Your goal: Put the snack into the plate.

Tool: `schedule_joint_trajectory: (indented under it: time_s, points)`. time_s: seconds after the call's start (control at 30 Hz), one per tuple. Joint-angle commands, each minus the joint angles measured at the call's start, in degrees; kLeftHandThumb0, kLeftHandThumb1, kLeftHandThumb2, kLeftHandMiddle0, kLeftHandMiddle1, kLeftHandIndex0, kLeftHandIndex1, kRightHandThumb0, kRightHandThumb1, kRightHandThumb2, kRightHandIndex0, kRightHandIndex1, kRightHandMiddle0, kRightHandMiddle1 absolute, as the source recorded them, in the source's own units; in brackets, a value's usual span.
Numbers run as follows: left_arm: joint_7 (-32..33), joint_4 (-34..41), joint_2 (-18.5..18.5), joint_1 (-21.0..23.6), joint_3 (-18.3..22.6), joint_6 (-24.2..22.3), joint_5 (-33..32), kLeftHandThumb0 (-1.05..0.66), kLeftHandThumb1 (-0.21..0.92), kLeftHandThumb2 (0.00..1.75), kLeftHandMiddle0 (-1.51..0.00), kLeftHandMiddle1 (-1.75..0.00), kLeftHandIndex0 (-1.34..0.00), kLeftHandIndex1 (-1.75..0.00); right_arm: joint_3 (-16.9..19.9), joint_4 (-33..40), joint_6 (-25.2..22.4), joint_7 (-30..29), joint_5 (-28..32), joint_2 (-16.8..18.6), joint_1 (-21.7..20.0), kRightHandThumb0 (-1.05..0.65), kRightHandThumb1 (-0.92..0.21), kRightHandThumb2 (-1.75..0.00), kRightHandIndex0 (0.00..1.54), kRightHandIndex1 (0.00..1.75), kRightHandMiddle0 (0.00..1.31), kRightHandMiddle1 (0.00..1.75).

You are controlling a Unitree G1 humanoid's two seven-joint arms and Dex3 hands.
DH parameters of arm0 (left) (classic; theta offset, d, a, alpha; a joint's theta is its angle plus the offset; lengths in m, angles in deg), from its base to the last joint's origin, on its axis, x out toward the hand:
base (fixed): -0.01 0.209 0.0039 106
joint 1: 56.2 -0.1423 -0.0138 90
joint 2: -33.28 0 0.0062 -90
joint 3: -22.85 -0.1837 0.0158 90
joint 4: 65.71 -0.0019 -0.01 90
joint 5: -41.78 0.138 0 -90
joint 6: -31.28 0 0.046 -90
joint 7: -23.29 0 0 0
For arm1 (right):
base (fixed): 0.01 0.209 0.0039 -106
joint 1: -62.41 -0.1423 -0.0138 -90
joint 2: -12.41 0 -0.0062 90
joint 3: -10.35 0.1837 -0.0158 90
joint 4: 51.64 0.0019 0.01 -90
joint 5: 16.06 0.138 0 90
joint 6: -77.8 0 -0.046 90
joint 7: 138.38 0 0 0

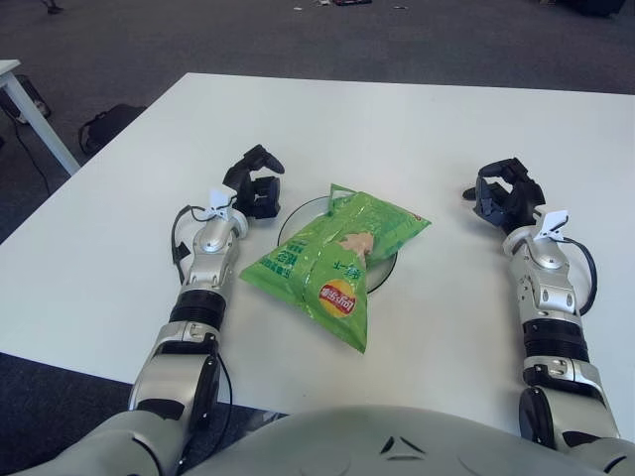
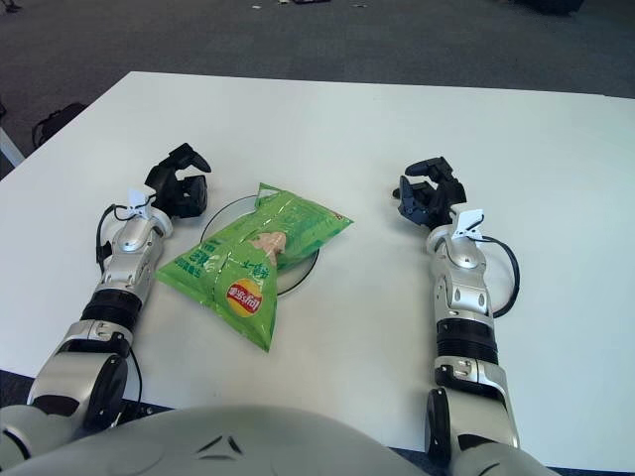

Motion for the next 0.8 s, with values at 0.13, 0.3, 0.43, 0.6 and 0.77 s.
schedule_joint_trajectory:
  time_s: [0.13, 0.3, 0.43, 0.6, 0.77]
  points:
    - [-0.43, -4.31, -2.15, -6.48, -0.53, 0.64, 0.53, -0.44, 0.45, 1.16, -1.21, -1.75, -0.51, -1.75, -0.06, -7.69, -0.40, 2.00, 2.94, 3.06, 0.72, -0.01, -0.03, -1.53, 0.94, 1.40, 0.63, 1.75]
    - [-0.77, -4.15, -2.07, -6.62, -0.48, 0.29, 0.34, -0.44, 0.45, 1.15, -1.21, -1.75, -0.51, -1.75, -0.64, -9.41, -0.75, 2.96, 2.73, 2.72, 0.29, -0.01, 0.02, -1.61, 0.95, 1.48, 0.65, 1.75]
    - [-0.90, -4.01, -2.10, -6.82, -0.41, 0.23, 0.22, -0.44, 0.45, 1.15, -1.21, -1.75, -0.50, -1.75, -1.74, -9.82, -1.93, 3.65, 1.69, 2.01, 0.41, -0.01, 0.03, -1.65, 0.93, 1.55, 0.66, 1.75]
    - [-1.03, -3.71, -2.15, -6.96, -0.41, -0.14, 0.00, -0.43, 0.46, 1.14, -1.21, -1.75, -0.50, -1.75, -3.59, -9.39, -5.73, 4.41, 0.24, 0.65, 0.55, -0.01, 0.03, -1.70, 0.88, 1.71, 0.64, 1.75]
    - [-0.62, -3.44, -2.28, -7.11, -0.39, -0.30, 0.02, -0.43, 0.46, 1.14, -1.21, -1.75, -0.50, -1.75, -4.93, -9.36, -13.72, 4.81, 0.23, -0.41, -0.47, -0.01, 0.04, -1.73, 0.89, 1.74, 0.65, 1.75]
